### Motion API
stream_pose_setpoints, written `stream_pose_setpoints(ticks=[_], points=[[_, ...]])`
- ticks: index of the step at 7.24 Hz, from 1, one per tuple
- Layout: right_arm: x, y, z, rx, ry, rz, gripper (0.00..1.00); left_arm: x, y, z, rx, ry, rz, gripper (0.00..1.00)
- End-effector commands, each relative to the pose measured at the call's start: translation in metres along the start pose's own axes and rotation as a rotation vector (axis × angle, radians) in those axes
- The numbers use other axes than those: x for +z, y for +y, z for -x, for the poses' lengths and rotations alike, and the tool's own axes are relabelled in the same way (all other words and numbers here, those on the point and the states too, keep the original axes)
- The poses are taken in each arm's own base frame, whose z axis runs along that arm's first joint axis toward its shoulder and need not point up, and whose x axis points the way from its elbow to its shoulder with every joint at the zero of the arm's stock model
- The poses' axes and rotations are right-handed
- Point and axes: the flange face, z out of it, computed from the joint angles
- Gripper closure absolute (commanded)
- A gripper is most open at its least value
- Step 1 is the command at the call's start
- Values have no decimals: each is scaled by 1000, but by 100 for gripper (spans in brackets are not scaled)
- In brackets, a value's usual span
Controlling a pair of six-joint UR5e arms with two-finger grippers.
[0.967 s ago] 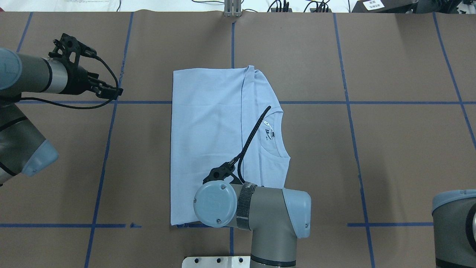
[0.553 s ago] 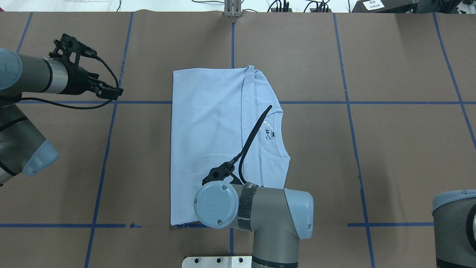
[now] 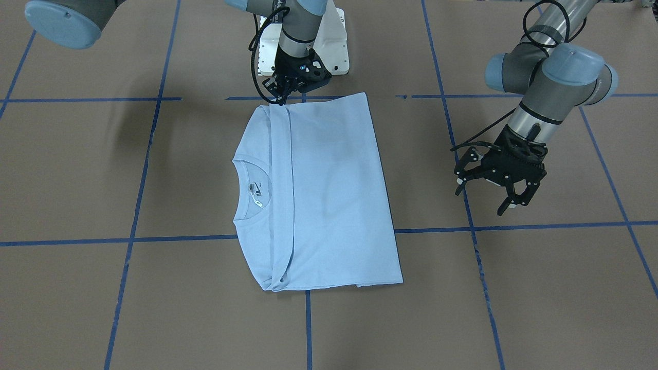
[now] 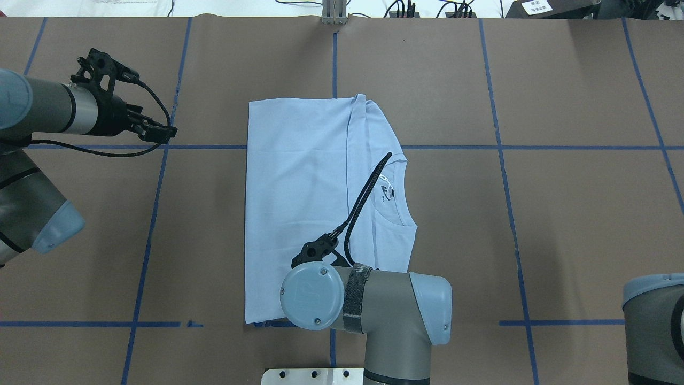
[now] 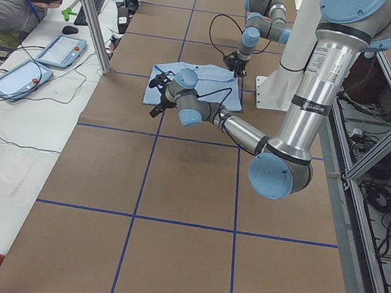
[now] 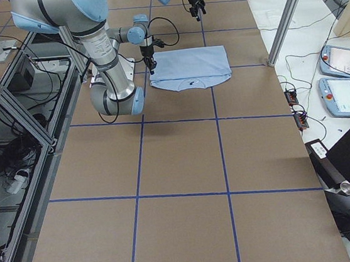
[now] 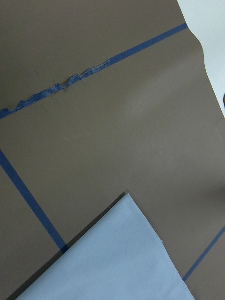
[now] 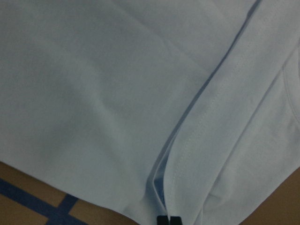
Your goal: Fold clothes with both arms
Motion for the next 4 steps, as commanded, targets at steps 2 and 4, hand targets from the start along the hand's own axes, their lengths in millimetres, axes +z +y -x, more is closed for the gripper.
stream_pose_setpoints(ticks=[2,4], points=[[-13,34,-41,18,-31,-37,100,0,-1,-1,1,2,-3,0],[-7,61,-53,261,-38,-29,100,0,-1,0,1,2,-3,0]])
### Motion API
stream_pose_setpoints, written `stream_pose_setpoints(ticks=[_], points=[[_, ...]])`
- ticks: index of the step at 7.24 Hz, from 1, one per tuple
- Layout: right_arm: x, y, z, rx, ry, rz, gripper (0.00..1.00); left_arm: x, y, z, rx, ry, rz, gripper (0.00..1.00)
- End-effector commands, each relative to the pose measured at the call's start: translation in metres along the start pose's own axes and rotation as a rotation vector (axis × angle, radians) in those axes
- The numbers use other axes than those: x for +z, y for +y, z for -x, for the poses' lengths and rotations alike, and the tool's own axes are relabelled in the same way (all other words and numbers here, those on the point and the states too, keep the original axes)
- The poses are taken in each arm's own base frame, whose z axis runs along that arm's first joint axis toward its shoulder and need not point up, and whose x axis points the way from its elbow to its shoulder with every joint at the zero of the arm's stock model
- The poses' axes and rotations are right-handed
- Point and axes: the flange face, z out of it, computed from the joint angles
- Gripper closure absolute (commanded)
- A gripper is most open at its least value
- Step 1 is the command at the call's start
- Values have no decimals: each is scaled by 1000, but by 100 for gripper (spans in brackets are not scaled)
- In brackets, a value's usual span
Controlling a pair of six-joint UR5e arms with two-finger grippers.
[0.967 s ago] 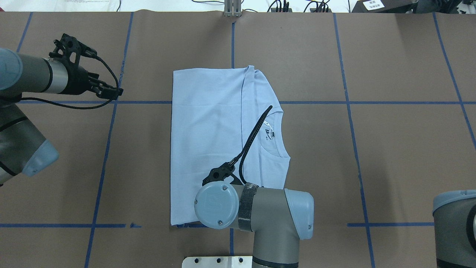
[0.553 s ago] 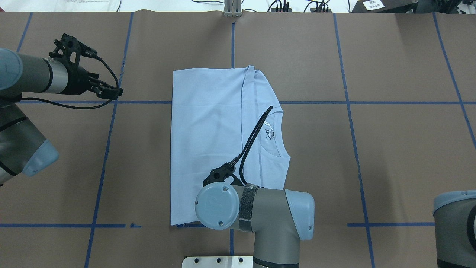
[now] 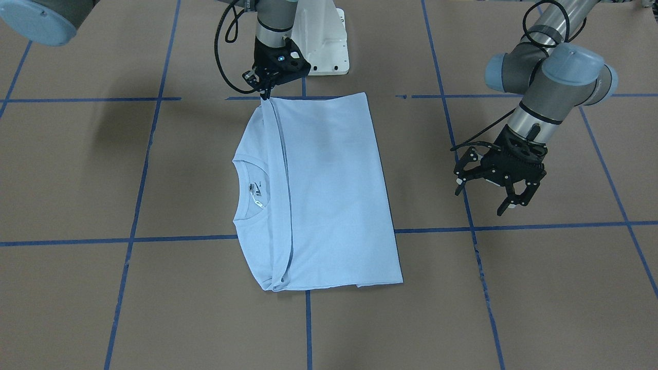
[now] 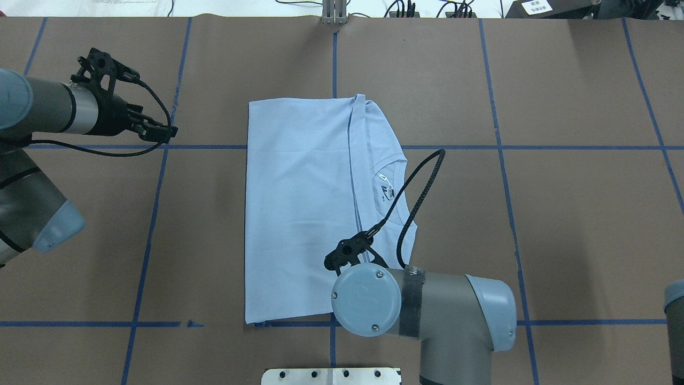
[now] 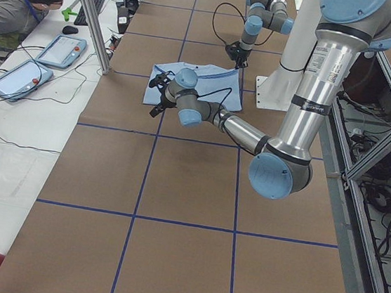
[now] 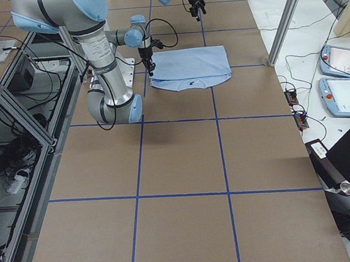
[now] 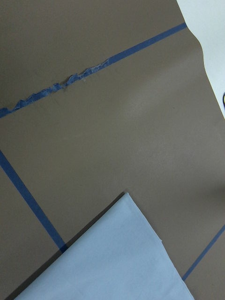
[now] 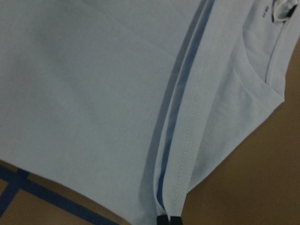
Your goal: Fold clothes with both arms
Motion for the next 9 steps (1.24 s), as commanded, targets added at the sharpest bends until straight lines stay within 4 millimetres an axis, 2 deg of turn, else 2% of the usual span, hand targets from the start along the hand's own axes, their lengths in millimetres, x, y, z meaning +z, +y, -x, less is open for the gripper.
stream_pose_setpoints(ticks=[1,2,3,4,5,8,9], points=[[15,39,8,266,30,-31,100,0,1,1,0,-1,1,0],[26,60,25,332,0,-84,100,3,3,2,0,-2,6,0],[36,65,23,366,-31,-117,79,3,2,1,0,0,3,0],[37,61,22,369,-31,-155,26,3,1,1,0,0,2,0],[28,50,15,379,-56,-187,0,3,1,1,0,0,2,0],[16,18,-10,359,-66,-237,0,4,-1,0,2,0,2,0],[20,20,-9,310,-61,-225,0,4,-2,-1,1,2,0,0]])
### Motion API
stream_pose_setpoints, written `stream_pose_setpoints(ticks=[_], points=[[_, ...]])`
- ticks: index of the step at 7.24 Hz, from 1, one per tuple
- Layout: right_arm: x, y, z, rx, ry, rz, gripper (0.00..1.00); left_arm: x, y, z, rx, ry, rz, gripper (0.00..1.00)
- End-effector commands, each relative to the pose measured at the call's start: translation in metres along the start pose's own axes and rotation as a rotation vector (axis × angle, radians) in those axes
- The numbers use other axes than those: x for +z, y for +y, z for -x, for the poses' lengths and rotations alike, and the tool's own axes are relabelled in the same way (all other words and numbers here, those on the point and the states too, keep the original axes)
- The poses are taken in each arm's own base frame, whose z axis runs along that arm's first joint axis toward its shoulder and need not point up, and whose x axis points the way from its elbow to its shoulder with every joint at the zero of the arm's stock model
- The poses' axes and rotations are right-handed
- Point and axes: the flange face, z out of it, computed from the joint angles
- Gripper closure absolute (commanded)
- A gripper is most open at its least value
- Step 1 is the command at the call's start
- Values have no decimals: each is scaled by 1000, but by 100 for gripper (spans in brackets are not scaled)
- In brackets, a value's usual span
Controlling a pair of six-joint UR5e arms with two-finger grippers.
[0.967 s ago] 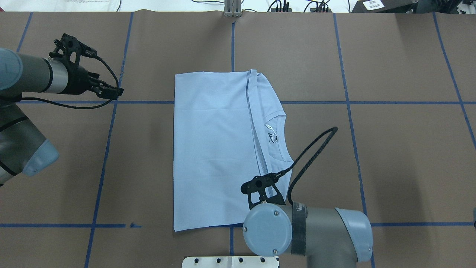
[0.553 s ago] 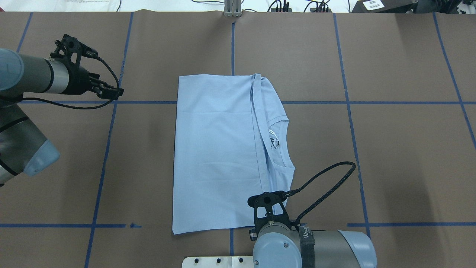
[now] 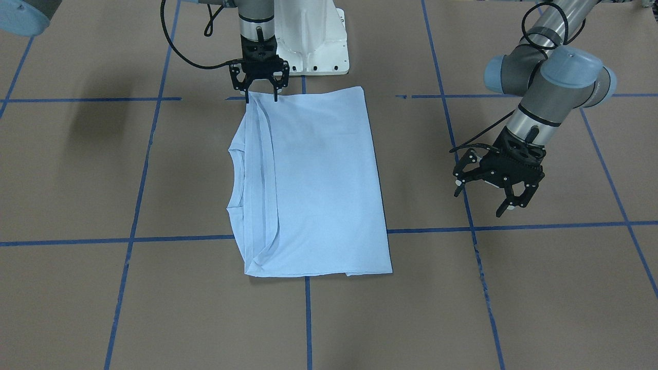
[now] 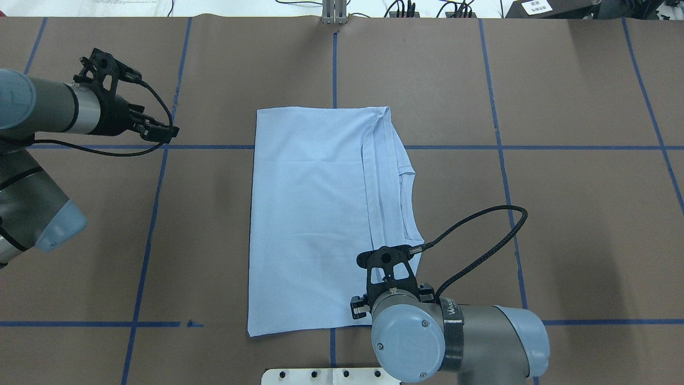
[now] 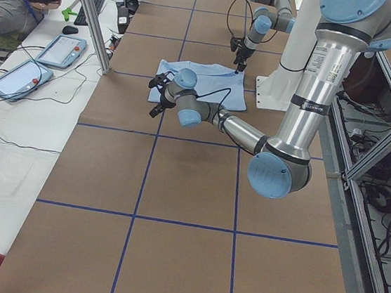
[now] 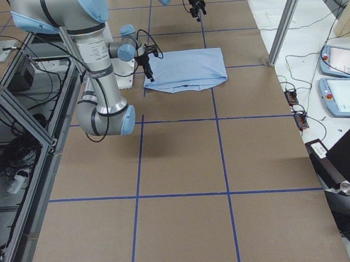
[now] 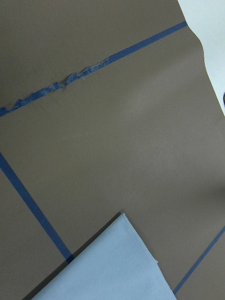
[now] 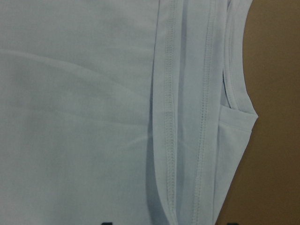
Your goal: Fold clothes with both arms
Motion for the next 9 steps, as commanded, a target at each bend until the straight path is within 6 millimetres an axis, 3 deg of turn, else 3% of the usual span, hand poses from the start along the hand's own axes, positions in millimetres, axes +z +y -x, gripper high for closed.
stream_pose_setpoints(ticks=[1,4,6,9], points=[[8,3,-2,-114,12,23,0,3,1,0,0,-1,4,0],[26,-12,-13,-197,60,13,0,4,-1,0,-2,0,5,0],[47,-7,-12,-195,98,30,0,4,-1,0,0,1,4,0],[51,-17,-20,-191,130,30,0,4,-1,0,-1,1,4,0]])
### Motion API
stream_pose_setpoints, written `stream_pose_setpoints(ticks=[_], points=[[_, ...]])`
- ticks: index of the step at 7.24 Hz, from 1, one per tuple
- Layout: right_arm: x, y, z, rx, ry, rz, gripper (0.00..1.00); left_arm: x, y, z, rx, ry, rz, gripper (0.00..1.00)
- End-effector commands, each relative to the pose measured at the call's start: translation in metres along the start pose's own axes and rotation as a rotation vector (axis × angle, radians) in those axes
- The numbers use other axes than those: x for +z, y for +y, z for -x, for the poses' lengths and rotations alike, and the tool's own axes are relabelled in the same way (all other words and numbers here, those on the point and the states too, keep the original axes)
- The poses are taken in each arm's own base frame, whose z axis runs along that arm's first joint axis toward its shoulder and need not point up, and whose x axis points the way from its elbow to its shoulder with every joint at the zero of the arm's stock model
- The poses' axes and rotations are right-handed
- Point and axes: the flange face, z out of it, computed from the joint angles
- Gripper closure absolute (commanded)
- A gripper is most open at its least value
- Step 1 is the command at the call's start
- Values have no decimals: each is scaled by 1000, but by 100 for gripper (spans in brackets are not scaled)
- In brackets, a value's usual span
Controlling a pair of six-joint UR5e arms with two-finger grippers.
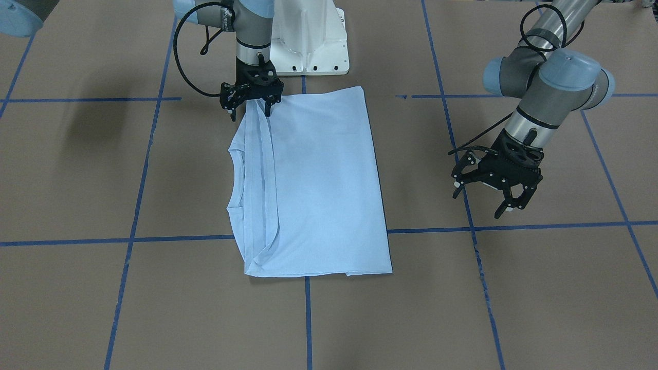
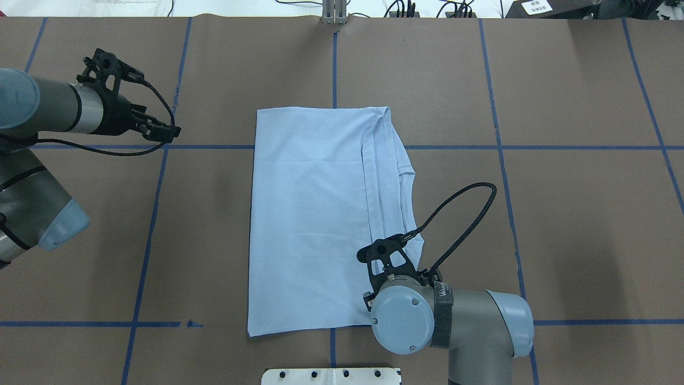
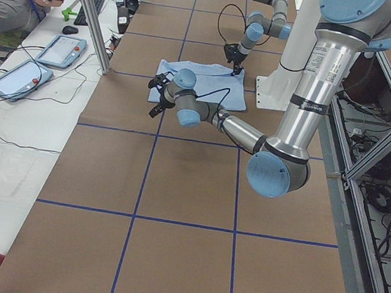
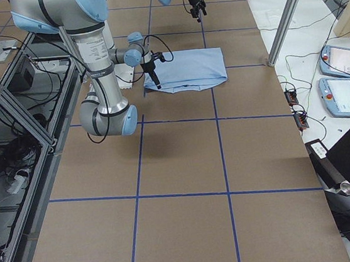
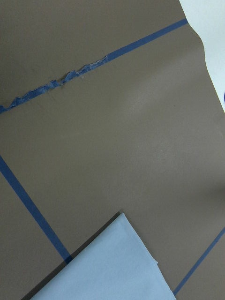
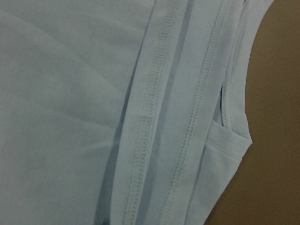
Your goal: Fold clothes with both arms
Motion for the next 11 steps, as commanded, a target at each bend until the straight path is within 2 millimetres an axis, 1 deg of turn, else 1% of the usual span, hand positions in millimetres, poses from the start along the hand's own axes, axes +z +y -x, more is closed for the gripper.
stream_pose_setpoints(ticks=[1,2,4,5,6,7,8,9,10,11], points=[[4,-6,-9,2,33,19,0,0,0,0,0,0,0,0],[7,-9,-17,3,66,34,0,0,-1,-1,0,1,-1,0],[11,-23,-40,35,99,79,0,0,0,0,0,0,0,0],[19,-21,-51,39,121,85,0,0,-1,-1,0,1,-1,0],[22,-22,-62,48,131,85,0,0,0,0,0,0,0,0],[19,-33,-71,72,128,79,0,-1,-1,-1,-1,1,-2,0],[8,-54,-74,109,100,64,0,-1,-1,-1,-2,2,-2,0],[-13,-87,-66,144,66,28,0,-1,-2,-2,-1,3,-5,0],[-26,-118,-64,180,33,-12,0,-1,-2,-3,-24,5,-5,0],[-14,-144,-58,208,-15,-49,0,-3,-4,-5,-41,9,-8,0]])
